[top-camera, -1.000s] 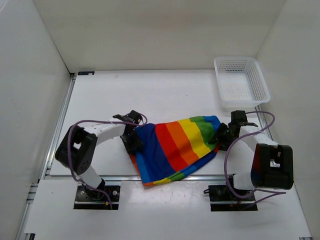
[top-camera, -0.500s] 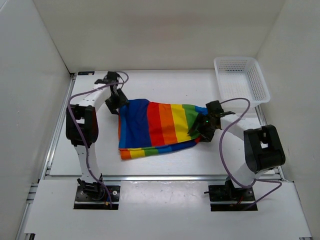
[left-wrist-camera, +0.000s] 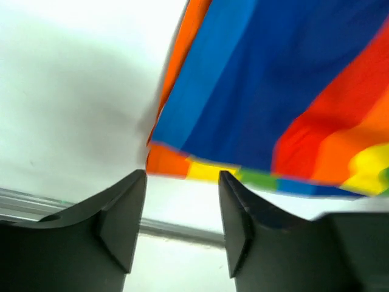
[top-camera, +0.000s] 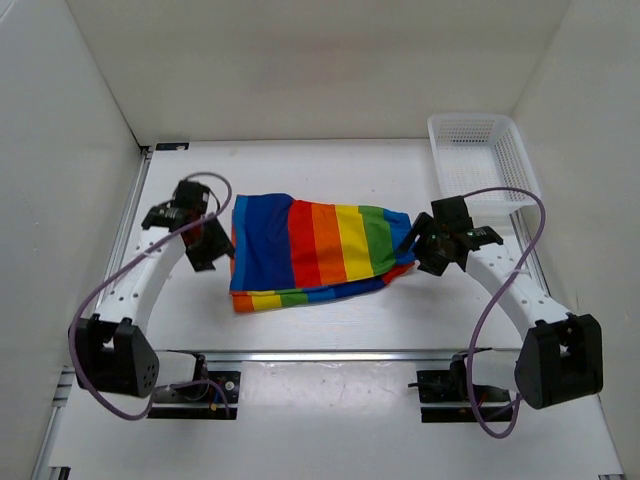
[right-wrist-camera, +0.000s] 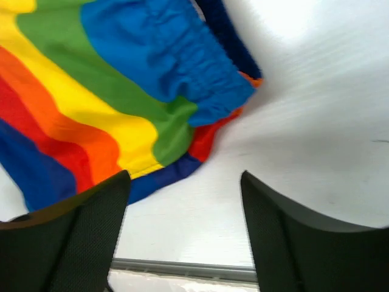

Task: Fold and stack the shorts
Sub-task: Fold the shorts

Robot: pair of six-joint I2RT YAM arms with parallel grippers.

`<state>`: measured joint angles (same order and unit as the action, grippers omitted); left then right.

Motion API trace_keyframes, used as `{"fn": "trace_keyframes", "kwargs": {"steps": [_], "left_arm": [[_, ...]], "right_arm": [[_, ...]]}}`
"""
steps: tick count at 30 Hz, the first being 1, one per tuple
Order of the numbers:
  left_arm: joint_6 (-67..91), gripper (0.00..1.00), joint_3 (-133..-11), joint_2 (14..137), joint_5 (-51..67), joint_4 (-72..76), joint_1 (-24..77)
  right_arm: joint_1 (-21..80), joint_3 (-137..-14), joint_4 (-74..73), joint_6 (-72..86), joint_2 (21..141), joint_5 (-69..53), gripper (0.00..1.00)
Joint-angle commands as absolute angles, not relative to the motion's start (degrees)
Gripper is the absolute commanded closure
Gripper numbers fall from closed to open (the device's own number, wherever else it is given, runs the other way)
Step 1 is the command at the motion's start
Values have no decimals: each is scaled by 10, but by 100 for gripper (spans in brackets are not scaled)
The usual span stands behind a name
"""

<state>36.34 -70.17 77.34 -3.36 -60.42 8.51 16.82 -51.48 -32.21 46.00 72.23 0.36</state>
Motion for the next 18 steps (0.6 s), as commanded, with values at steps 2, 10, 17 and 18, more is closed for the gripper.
{"fn": "trace_keyframes", "kwargs": {"steps": [2,10,17,18], "left_arm": [[409,43,-550,740,54,-568,92],[429,47,-514,809,26,-518,92],[434,52,-547,871,-8,-497,92],[434,54,-554,879,-15,-497,92]], "right_arm": [[145,-494,-356,437,718,24,28],[133,-512,-348,407,747,18,33],[114,-518,-343,396,753,1,33],[114,-518,-343,396,753,1,33]]}}
